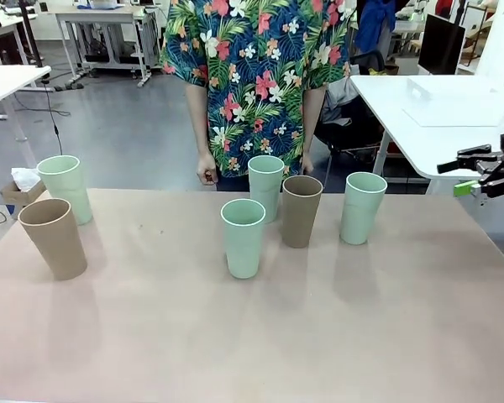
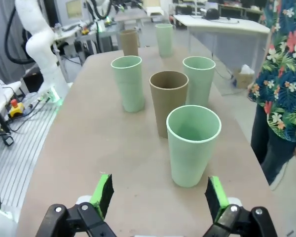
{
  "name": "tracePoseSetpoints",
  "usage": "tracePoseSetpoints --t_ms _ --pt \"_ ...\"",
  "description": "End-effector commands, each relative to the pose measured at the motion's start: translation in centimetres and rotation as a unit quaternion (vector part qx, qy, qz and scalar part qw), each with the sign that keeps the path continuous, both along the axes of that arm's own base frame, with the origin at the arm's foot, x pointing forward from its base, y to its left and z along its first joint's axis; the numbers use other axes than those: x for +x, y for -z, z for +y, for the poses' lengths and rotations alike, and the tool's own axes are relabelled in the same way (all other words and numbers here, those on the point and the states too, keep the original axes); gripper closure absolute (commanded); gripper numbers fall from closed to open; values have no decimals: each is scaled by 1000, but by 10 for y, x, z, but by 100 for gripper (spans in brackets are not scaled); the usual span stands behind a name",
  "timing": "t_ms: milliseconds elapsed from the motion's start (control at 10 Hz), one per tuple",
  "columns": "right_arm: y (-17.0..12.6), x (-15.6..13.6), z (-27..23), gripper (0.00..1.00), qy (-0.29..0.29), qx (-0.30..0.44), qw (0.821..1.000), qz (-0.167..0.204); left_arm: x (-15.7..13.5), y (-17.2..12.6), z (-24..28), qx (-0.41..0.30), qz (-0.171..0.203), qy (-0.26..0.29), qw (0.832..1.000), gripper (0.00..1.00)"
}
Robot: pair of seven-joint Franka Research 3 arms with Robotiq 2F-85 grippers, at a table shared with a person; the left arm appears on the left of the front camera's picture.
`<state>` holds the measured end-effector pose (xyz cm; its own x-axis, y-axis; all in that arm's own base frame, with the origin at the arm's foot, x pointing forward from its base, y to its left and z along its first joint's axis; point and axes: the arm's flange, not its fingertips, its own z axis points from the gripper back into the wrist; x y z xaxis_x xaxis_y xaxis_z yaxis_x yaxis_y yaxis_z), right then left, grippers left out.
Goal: Stack the cups and store them in the basket.
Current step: Pick up two Reusable plastic cups , one in each hand.
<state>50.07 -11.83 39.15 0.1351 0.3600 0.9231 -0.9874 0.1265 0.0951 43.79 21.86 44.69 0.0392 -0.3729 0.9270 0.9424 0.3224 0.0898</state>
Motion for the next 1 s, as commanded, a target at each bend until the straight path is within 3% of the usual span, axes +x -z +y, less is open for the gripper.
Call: tracePoseSetpoints --t_ms 0,200,300,400,700,800,900 --pt "15 17 -6 0 -11 24 1000 -14 36 20 31 -37 7 29 999 0" --pt "46 26 -1 0 -22 30 999 -20 51 40 45 -66 33 26 997 0" --pt "42 21 -3 0 -12 23 1000 14 40 29 35 -92 57 43 993 0" --pt "43 17 0 0 -16 18 1000 0 38 49 35 -50 22 27 998 0" --pt "51 19 0 0 -17 19 1000 6 44 52 41 -63 34 34 997 0" --pt "64 30 4 0 -39 17 999 9 75 58 41 -57 83 49 994 0" --pt "76 33 8 0 -34 36 999 -8 95 67 48 -78 88 43 992 0"
